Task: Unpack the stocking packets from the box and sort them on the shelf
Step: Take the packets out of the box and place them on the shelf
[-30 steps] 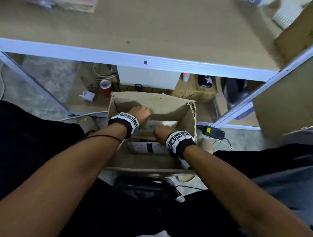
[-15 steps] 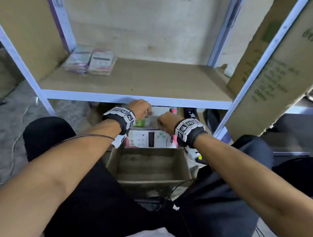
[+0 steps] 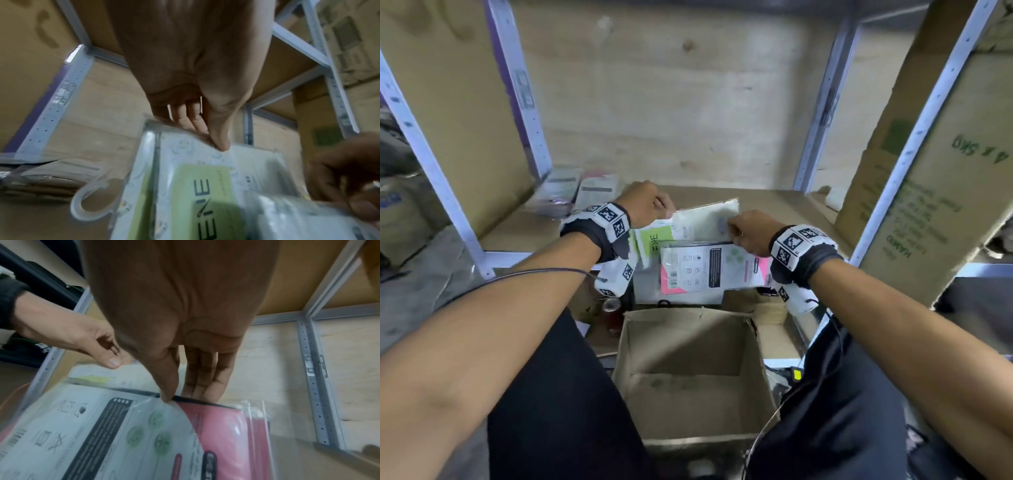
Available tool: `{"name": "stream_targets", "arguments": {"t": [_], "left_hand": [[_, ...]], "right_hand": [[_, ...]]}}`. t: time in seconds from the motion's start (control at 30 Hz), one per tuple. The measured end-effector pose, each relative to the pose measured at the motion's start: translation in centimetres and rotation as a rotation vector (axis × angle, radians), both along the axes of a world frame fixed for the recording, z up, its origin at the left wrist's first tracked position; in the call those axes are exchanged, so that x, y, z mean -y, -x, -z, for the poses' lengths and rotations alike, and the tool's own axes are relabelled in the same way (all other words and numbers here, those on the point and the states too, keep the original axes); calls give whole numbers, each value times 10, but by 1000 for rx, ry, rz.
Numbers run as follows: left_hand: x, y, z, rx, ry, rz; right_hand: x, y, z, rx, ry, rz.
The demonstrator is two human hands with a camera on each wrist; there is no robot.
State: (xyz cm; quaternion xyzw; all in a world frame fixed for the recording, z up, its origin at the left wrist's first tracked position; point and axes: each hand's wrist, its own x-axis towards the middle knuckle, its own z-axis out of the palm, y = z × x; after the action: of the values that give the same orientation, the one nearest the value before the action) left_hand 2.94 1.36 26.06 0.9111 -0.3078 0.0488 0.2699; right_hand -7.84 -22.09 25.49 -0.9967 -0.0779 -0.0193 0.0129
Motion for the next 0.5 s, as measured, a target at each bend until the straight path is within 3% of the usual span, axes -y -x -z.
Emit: {"name": "stream_targets", "arguments": {"t": [0.33,0.5], "left_hand": [[-59,-83,13,-224,402,-170],[-86,-120,35,-402,852,-373]], "right_hand": [[46,-81,5,0,-509,155],[36,-133,16,-59,-983,248]]}}
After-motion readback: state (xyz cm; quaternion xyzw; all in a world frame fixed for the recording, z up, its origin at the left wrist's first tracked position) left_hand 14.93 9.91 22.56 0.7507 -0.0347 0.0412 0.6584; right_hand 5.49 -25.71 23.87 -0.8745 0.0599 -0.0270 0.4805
